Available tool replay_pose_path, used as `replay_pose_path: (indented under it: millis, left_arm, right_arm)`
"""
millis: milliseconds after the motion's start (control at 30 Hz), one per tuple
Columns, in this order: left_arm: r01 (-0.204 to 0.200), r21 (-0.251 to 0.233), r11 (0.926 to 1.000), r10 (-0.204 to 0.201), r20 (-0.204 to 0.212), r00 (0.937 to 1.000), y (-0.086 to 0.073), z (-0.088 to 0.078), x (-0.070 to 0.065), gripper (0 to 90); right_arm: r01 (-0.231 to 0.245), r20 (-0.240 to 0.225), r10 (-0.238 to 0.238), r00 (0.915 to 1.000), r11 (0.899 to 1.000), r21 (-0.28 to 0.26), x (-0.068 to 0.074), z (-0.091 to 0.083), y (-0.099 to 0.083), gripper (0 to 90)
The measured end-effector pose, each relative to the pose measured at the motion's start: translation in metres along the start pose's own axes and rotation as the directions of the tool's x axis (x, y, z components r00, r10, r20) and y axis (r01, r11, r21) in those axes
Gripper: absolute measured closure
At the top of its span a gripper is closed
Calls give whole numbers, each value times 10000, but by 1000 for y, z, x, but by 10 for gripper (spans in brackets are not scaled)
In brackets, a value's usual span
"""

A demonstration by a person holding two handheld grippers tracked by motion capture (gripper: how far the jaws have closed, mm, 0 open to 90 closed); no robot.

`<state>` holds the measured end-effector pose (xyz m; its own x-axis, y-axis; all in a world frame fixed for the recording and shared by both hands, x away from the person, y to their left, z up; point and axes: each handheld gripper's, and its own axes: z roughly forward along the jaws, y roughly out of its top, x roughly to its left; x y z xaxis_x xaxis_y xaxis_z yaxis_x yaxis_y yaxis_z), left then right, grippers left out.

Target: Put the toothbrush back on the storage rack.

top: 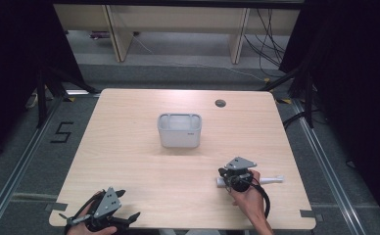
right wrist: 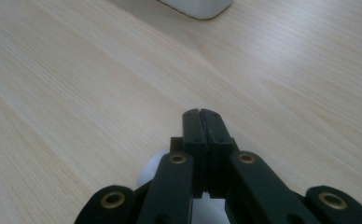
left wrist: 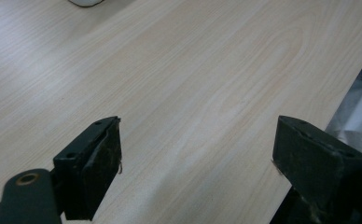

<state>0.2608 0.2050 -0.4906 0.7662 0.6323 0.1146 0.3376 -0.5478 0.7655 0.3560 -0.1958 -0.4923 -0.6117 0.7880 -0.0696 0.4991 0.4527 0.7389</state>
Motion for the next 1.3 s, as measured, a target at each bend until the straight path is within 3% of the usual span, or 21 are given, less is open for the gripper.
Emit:
replay_pose_path:
  millis: [33, 133, 200, 233, 333, 467, 500, 567, 600, 700, 733, 767, 867, 1033, 1300]
  left_arm:
    - [-58, 171, 9998, 57, 29, 10000, 1, 0, 0, 152]
    - [-32, 86, 10000, 31, 66, 10000, 2, 1, -1, 152]
    - [-87, -93, 9999, 88, 89, 9999, 2, 3, -1, 152]
    - [-334, 142, 9993, 333, 81, 9994, 3, 2, 0, 152]
    - [-240, 21, 9997, 240, 127, 9996, 2, 1, -3, 152]
    - [-355, 140, 9993, 351, 295, 9989, 4, 1, -3, 152]
    - [-391, 108, 9992, 388, 310, 9988, 5, 2, -3, 152]
    - [-331, 63, 9994, 329, 371, 9988, 6, 4, -4, 152]
    - [-495, 66, 9988, 493, 364, 9981, 6, 5, -4, 152]
    - [-489, 70, 9988, 485, 425, 9979, 7, 5, -4, 152]
    - [-503, 56, 9987, 500, 395, 9980, 6, 4, -4, 152]
    - [-446, -100, 9990, 449, 350, 9984, 6, 5, -5, 152]
    - [-592, 152, 9981, 588, 253, 9979, 5, 3, -4, 152]
    - [-381, -44, 9993, 382, 301, 9988, 4, 4, -4, 152]
    - [-489, 119, 9987, 486, 301, 9984, 4, 3, -5, 152]
  right_arm:
    - [-3, -33, 3, 10000, 10000, 9, 0, 0, -1, 897]
    - [-229, -57, 229, 9997, 9997, 126, 0, -3, -3, 897]
    - [-102, -38, 102, 9999, 9999, 11, 0, -3, -4, 897]
    - [-147, -79, 148, 9999, 9999, 77, 0, -5, -5, 897]
    - [-398, -120, 401, 9991, 9990, 209, 2, -7, -6, 897]
    - [-116, -181, 119, 9998, 9998, 187, 5, -10, -8, 897]
    - [-396, -176, 402, 9990, 9987, 334, 7, -13, -9, 896]
    - [-215, -215, 219, 9995, 9996, 208, 7, -12, -11, 896]
    - [-502, -357, 519, 9980, 9976, 466, 9, -14, -13, 896]
    - [-322, -478, 344, 9983, 9984, 466, 9, -15, -14, 894]
    - [-570, -519, 603, 9968, 9964, 625, 12, -16, -15, 893]
    - [-310, -581, 346, 9977, 9976, 618, 13, -16, -15, 892]
    - [-337, -668, 382, 9970, 9971, 676, 16, -18, -16, 889]
    - [-232, -737, 299, 9968, 9957, 898, 18, -24, -22, 886]
    - [-220, -775, 299, 9965, 9946, 1013, 14, -33, -29, 881]
